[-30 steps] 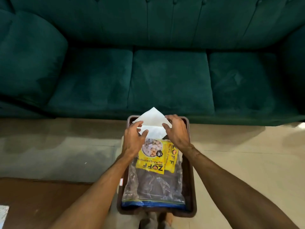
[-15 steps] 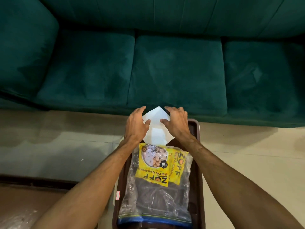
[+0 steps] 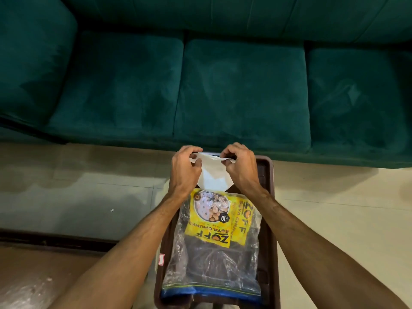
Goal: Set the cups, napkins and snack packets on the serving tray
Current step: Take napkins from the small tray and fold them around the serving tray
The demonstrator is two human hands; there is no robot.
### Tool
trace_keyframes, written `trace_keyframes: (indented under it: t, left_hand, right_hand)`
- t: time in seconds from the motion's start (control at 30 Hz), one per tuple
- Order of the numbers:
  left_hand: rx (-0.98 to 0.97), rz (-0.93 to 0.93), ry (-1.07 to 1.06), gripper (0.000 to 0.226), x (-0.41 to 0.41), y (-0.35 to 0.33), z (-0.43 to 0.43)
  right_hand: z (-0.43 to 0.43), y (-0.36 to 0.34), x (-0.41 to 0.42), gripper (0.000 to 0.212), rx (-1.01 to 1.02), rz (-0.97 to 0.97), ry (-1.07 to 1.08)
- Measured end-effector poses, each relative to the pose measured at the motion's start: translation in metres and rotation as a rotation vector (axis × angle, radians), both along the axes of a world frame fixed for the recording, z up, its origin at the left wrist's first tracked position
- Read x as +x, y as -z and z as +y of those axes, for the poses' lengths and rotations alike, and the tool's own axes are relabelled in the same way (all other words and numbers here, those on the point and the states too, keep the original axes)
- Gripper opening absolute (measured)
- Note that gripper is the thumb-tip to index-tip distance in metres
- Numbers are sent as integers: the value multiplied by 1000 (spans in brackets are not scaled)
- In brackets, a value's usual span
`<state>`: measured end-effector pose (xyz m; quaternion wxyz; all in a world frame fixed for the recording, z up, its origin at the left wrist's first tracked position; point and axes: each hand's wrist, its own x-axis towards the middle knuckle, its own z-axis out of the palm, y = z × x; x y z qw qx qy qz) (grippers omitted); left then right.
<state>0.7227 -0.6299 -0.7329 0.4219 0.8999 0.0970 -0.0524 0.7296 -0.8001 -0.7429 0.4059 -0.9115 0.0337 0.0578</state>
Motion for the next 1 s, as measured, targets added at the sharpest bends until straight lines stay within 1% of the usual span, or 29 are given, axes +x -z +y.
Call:
trace_keyframes:
  t: [0.07,0.13,0.17,0.23,0.3,0.47,0.57,0.63,0.67,0.73,0.8,0.83,0.87,0.93,1.0]
  left_hand:
    - [-35,-26,-107,17,-9,-2,-4]
    - [-66,-15,-216,5,-17,-4,-10]
    - [-92,20,-266,6,-20,-5,-12]
    - [-183,154,-357,21,-24,-2,-16]
    - [-221,268,-422,32,-27,1,-19]
    - [-209,341,-482,46,-24,-6,-23]
    - [-146,354,-431,51,-23,-6,-21]
    - [-90,369,-390,50,-25,-4,-20]
    - [-47,370,-362,49,-26,-3,-19]
    - [51,354,-280,50,-30,-2,-17]
    - [166,332,-155,54,-33,-4,-15]
    - [237,315,-87,57,-35,-5,-15]
    - [320,290,-24,59,-36,-7,-15]
    - [486,215,75,61,-37,-9,-12]
    - [534,133,138,59,-34,-8,-8]
  right_hand:
    - [-1,-1,-6,28,0,-28,-38]
    - [-3,1,-11,28,-1,-31,-69]
    - [-4,2,-14,29,-3,-22,-83]
    - [-5,3,-20,28,-18,3,-107]
    - [-7,3,-25,27,-42,25,-127]
    - [-14,7,-32,22,-3,102,-223]
    - [-16,6,-35,33,39,142,-244]
    - [-14,4,-36,40,23,138,-219]
    - [-13,4,-35,38,-24,129,-214]
    - [-8,4,-35,28,-209,88,-245]
    - [-1,6,-37,35,-408,77,-293]
    - [2,6,-38,39,-470,83,-293]
    - [4,7,-38,42,-502,92,-275]
    - [6,5,-37,36,-509,113,-215]
    - [5,3,-33,25,-482,144,-179]
